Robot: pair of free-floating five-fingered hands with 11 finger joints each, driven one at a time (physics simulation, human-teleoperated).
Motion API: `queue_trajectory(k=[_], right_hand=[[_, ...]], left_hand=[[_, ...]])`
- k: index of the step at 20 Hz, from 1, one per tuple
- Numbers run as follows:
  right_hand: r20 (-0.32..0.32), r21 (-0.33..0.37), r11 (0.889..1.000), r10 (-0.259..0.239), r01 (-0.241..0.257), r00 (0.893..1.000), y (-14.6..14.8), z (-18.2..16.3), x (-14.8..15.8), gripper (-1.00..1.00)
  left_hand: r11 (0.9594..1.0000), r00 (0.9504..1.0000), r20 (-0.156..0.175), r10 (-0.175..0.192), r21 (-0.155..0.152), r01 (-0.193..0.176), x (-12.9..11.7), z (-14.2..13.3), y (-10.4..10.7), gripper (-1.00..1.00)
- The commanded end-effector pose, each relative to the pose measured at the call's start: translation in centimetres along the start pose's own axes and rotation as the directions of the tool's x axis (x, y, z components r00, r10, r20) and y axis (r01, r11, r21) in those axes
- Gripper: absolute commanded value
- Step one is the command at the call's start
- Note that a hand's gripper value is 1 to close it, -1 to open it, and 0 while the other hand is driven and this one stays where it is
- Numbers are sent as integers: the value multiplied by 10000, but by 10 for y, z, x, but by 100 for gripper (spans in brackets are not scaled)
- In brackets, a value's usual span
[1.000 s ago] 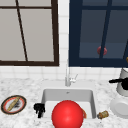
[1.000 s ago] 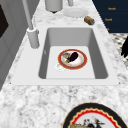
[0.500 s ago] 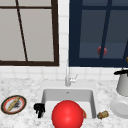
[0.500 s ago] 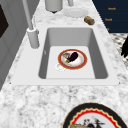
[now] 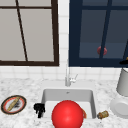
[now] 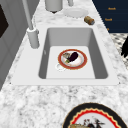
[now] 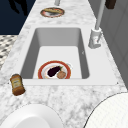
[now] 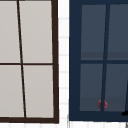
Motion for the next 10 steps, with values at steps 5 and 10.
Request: queue_trajectory(k=[5,10], right_hand=[[-501,-612,9961,-668,637,9965,17,12,37,-100],[-520,-970,9915,-917,864,9944,42,12,57,-100]], left_hand=[[10000,10000,0,0,0,0,0,0,0,0],[10000,10000,0,0,0,0,0,0,0,0]])
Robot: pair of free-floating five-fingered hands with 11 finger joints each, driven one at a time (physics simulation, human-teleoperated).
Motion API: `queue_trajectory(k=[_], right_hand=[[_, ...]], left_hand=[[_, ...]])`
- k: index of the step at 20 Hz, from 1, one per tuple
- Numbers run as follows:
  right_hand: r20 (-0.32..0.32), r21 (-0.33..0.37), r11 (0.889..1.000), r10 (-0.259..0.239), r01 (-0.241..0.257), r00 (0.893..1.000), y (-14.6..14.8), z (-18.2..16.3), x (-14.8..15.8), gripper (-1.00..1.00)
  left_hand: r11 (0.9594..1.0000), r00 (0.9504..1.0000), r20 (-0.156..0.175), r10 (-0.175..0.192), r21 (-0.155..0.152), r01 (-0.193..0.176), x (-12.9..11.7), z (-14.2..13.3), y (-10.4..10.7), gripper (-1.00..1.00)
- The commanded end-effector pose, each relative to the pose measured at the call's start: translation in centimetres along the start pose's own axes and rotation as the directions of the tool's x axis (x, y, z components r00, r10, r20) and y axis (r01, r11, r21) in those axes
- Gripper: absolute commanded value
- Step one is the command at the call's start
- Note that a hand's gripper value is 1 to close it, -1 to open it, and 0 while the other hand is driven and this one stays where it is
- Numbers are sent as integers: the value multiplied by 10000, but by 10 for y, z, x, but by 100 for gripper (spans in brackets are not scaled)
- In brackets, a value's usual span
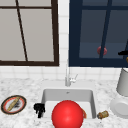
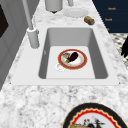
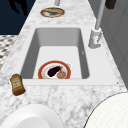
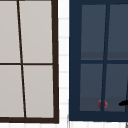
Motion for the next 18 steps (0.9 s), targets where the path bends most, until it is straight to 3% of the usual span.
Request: queue_trajectory(k=[1,3,7,11,18], right_hand=[[-423,0,10000,4,-4,9991,27,0,15,-100],[-775,163,9999,47,-35,9970,34,-10,29,-100],[-747,-127,9999,44,-54,9972,42,-12,31,-100],[-457,551,9985,-28,53,9989,67,-27,36,-100],[-389,1250,9912,485,-433,9981,77,-61,35,-100]], left_hand=[[10000,10000,0,0,0,0,0,0,0,0],[10000,10000,0,0,0,0,0,0,0,0],[10000,10000,0,0,0,0,0,0,0,0],[10000,10000,0,0,0,0,0,0,0,0],[10000,10000,0,0,0,0,0,0,0,0]])
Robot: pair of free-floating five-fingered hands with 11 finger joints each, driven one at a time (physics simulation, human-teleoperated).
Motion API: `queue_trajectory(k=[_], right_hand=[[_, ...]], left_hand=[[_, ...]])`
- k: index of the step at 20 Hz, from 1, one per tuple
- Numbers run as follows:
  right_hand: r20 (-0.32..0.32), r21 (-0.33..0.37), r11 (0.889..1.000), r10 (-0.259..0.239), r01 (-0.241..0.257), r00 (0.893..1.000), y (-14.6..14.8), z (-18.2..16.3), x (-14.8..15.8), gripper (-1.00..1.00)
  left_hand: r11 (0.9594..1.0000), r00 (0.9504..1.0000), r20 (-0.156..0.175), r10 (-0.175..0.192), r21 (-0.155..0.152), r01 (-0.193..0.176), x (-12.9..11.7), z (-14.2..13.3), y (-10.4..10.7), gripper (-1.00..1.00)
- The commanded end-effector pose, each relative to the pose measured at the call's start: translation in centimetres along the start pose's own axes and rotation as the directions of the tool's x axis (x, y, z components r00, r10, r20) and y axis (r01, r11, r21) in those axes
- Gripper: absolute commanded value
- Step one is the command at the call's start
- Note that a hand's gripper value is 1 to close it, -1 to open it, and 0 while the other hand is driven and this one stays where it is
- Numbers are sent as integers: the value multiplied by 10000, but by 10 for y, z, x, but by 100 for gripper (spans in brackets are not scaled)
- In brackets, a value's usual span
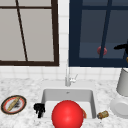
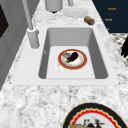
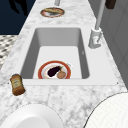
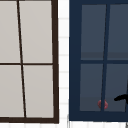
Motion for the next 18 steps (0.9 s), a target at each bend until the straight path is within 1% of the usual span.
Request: queue_trajectory(k=[1,2,5,7,10,12,16,17,18], right_hand=[[-37,541,9985,109,-107,9999,1,-17,3,-100],[-74,668,9976,196,-191,9998,-1,-20,4,-100],[-259,992,9949,196,-170,9995,-3,-33,9,-100],[-355,1143,9934,-9,49,9994,-2,-45,15,-100],[-459,1287,9915,-120,178,9989,1,-60,20,-100],[-287,1262,9919,-74,109,9996,11,-71,20,-100],[65,1189,9928,-184,175,9998,29,-95,24,-100],[102,1208,9925,-197,183,9998,32,-101,24,100],[160,1095,9940,-24,7,9999,36,-106,25,100]], left_hand=[[10000,10000,0,0,0,0,0,0,0,0],[10000,10000,0,0,0,0,0,0,0,0],[10000,10000,0,0,0,0,0,0,0,0],[10000,10000,0,0,0,0,0,0,0,0],[10000,10000,0,0,0,0,0,0,0,0],[10000,10000,0,0,0,0,0,0,0,0],[10000,10000,0,0,0,0,0,0,0,0],[10000,10000,0,0,0,0,0,0,0,0],[10000,10000,0,0,0,0,0,0,0,0]])
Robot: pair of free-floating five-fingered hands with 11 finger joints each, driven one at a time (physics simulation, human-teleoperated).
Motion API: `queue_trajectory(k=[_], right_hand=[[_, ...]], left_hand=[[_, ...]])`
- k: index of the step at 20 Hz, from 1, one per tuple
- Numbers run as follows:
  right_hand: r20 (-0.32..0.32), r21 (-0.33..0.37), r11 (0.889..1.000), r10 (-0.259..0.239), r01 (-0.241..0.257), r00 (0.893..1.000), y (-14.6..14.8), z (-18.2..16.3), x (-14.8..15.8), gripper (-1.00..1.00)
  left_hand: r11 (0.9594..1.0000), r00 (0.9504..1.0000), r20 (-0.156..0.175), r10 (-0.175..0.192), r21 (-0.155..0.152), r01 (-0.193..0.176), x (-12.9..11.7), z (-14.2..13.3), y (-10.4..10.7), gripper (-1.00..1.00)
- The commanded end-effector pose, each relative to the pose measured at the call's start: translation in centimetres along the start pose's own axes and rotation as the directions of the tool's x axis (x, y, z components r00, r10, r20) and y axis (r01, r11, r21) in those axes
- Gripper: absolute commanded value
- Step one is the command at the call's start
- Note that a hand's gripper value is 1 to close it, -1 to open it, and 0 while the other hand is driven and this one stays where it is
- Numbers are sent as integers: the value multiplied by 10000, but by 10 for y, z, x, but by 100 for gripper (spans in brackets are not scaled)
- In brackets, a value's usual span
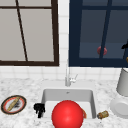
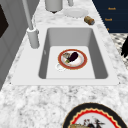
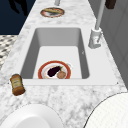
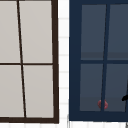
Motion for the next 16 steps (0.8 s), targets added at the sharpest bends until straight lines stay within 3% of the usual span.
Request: queue_trajectory(k=[1,5,11,16], right_hand=[[353,443,9982,-428,412,9985,13,-24,3,100],[49,-26,9954,-962,962,9953,-1,-42,9,100],[-67,-126,9939,-1093,1092,9940,-12,-47,10,100],[309,-1014,9862,-1282,1307,9913,-26,-10,-25,100]], left_hand=[[10000,10000,0,0,0,0,0,0,0,0],[10000,10000,0,0,0,0,0,0,0,0],[10000,10000,0,0,0,0,0,0,0,0],[10000,10000,0,0,0,0,0,0,0,0]])
